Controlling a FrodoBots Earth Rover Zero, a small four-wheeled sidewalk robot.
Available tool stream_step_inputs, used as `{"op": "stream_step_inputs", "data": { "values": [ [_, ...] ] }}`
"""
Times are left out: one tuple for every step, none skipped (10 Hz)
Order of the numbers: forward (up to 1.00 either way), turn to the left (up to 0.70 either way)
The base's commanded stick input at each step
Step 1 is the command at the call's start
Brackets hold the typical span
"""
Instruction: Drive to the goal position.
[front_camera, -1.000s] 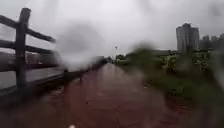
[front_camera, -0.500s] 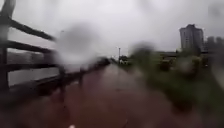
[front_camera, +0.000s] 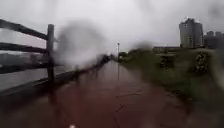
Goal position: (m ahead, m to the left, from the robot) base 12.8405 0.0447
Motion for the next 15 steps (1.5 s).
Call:
{"op": "stream_step_inputs", "data": {
  "values": [
    [1.0, 0.0],
    [1.0, 0.0],
    [1.0, 0.0],
    [1.0, 0.0],
    [1.0, 0.0],
    [1.0, 0.0],
    [1.0, 0.0],
    [1.0, 0.0],
    [1.0, 0.0],
    [1.0, 0.0],
    [1.0, 0.0],
    [1.0, 0.0],
    [0.2, 0.0],
    [0.0, 0.0],
    [0.0, 0.0]
  ]
}}
